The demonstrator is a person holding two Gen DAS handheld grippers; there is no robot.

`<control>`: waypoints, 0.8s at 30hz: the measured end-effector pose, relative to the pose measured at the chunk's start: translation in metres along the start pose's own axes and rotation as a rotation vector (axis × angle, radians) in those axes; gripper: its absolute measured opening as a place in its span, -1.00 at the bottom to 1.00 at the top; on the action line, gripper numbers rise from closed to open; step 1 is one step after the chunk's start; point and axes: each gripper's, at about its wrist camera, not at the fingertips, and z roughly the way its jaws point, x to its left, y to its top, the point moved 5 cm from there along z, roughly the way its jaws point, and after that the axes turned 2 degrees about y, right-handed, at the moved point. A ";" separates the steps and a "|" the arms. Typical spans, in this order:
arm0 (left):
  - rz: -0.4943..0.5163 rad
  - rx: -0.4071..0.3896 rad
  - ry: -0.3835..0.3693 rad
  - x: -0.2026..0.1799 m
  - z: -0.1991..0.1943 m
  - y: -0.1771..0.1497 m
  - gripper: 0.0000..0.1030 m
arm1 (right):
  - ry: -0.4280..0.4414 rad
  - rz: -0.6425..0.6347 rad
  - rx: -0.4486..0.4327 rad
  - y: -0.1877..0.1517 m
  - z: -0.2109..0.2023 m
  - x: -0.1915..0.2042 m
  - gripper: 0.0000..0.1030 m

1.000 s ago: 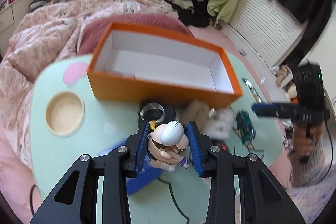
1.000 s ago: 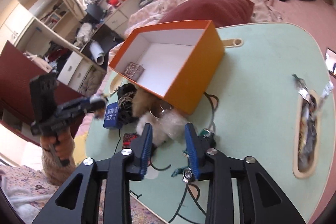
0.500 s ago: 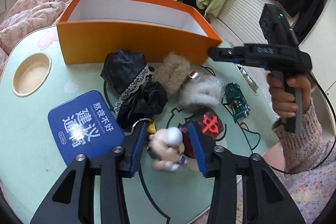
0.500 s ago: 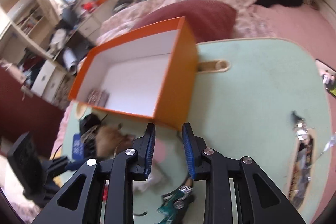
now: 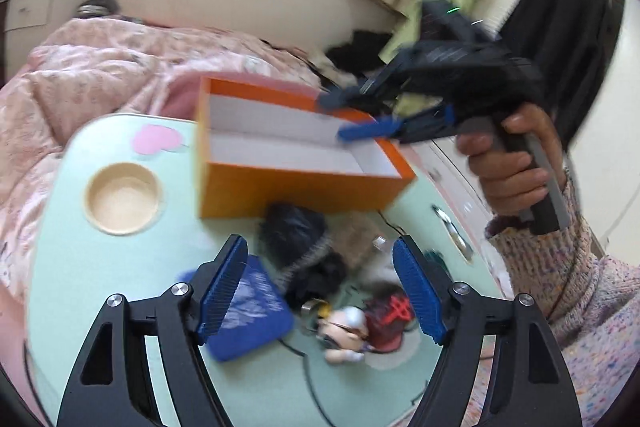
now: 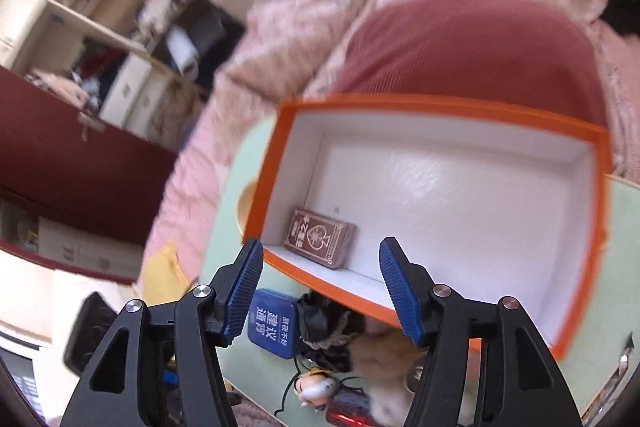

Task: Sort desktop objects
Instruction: 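Reach into the box and grasp the brown card deck with the right tool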

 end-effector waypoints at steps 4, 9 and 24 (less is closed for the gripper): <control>-0.067 -0.036 0.015 0.024 -0.008 0.004 0.46 | -0.031 0.046 0.113 0.014 0.050 0.000 0.11; -0.108 -0.026 0.000 0.041 -0.005 0.005 0.46 | -0.127 0.018 0.170 0.018 0.083 0.003 0.14; -0.123 -0.017 -0.022 0.046 0.008 0.005 0.46 | -0.351 -0.067 0.082 0.031 0.050 -0.025 0.09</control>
